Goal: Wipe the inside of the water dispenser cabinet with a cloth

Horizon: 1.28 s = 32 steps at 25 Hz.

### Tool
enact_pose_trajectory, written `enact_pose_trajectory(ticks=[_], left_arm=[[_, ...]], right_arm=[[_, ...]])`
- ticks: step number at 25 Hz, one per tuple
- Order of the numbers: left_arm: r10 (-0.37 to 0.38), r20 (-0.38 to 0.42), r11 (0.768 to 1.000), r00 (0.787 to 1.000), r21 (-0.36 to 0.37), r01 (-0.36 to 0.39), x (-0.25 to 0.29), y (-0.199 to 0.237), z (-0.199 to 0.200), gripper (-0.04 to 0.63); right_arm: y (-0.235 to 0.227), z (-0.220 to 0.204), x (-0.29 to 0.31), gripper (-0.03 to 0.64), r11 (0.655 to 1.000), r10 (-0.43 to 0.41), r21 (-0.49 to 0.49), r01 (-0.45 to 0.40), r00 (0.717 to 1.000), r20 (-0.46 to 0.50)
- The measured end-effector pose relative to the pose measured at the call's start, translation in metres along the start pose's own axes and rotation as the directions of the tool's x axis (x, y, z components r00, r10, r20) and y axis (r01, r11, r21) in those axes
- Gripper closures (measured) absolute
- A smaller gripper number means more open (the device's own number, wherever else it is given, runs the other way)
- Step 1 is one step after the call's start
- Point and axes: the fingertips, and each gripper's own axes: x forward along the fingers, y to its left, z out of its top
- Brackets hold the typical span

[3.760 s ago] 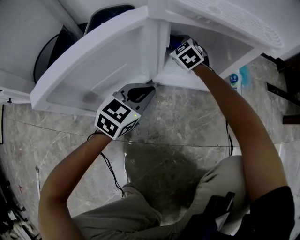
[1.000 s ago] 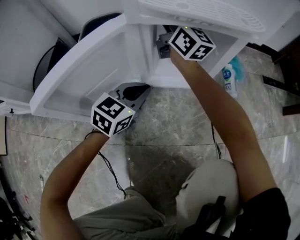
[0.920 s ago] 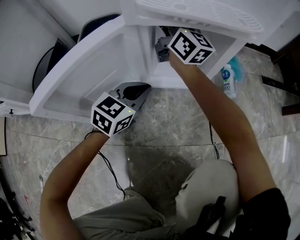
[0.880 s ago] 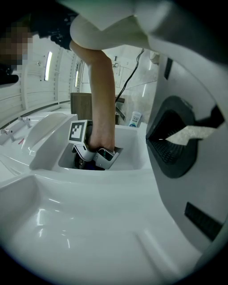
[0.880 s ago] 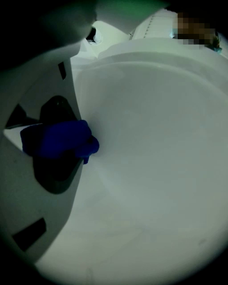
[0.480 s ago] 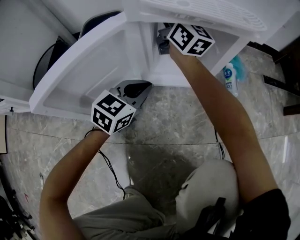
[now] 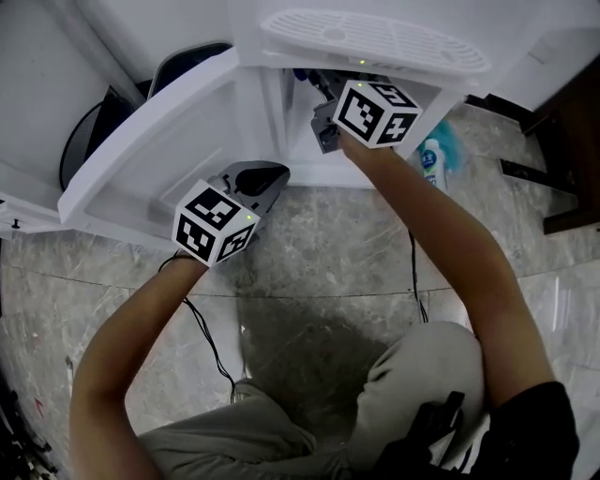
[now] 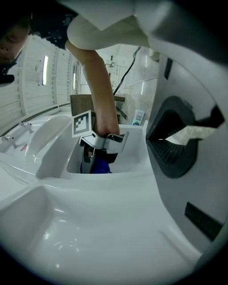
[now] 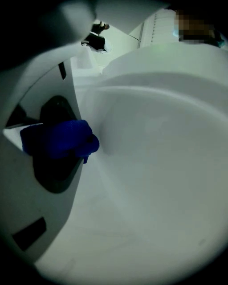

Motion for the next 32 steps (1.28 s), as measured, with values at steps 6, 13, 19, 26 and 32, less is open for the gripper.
enact_pose_trajectory(ticks=[6,13,19,26,32], left_arm=[[0.040,0.028,0.998,0.999,0.050,-0.041,0.008,0.002,0.022,0.588],[0.075,0.098,0.997,0.992,0.026,-0.078,0.024,0.005,0.049,0.567],[0.079,0.140,0.997,0.987,-0.026,-0.076,0.042,0.005,0.066,0.426],[0.041,0.142,0.999,0.989,0.003,-0.042,0.046,-0.006,0.078,0.357],[0.015,0.134,0.992,0.991,0.124,-0.032,0.056,-0.020,0.083,0.299]], right_arm=[[0.021,0.004,-0.046,0.503,0.988,0.102,-0.098,-0.122,0.976,-0.193],[0.030,0.025,-0.098,0.503,0.961,0.142,-0.172,-0.214,0.924,-0.355],[0.032,0.035,-0.118,0.503,0.945,0.146,-0.208,-0.251,0.897,-0.417],[0.022,0.038,-0.133,0.503,0.969,0.143,-0.143,-0.203,0.927,-0.348],[0.053,0.006,-0.143,0.503,0.942,0.243,-0.106,-0.320,0.864,-0.442]])
